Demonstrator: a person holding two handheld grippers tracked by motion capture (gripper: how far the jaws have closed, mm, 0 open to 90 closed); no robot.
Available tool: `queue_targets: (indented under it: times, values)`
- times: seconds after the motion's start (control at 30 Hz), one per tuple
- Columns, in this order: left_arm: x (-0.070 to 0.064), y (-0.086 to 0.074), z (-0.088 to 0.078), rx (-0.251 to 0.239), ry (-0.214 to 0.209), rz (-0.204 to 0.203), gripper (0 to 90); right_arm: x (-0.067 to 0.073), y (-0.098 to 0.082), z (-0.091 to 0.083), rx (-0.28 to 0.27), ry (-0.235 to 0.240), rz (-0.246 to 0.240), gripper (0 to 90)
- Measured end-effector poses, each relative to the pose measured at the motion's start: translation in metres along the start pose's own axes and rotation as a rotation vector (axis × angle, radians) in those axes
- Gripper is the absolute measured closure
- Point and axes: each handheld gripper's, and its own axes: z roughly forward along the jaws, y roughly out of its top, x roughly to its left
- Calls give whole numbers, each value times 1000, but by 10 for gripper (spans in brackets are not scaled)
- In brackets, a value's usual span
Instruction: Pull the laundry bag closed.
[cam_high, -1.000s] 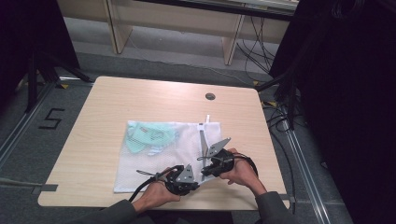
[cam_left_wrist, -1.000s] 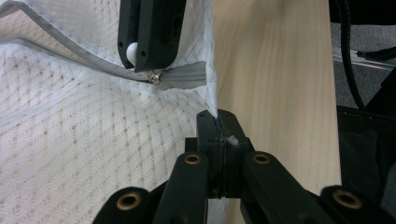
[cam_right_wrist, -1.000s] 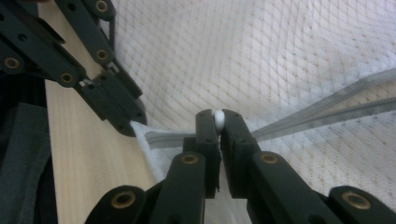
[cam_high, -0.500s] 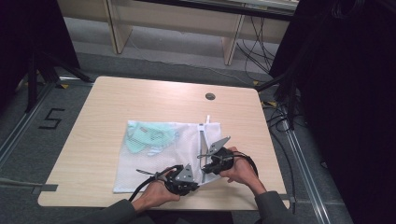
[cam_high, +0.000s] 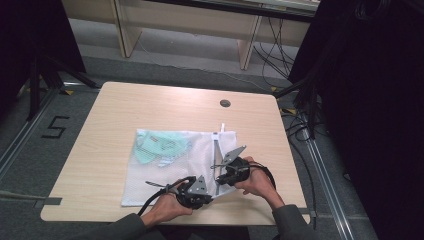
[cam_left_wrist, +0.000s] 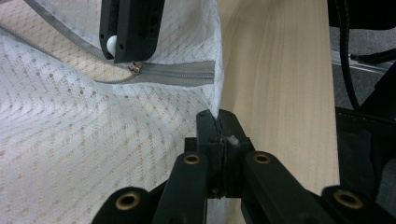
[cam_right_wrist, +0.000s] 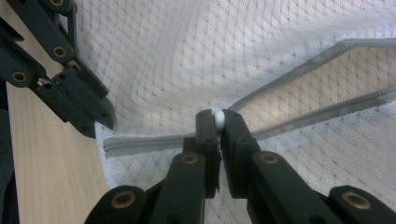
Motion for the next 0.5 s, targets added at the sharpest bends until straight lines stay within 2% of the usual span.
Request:
queue_targets:
  times: [0.37,0.5]
  values:
    - [-1,0,0,-2,-2,-7,890,-2,2,0,-9,-24,5,868]
    - [0,1,0,-2,-4,-9,890,-3,2,0,-12,-16,7,868]
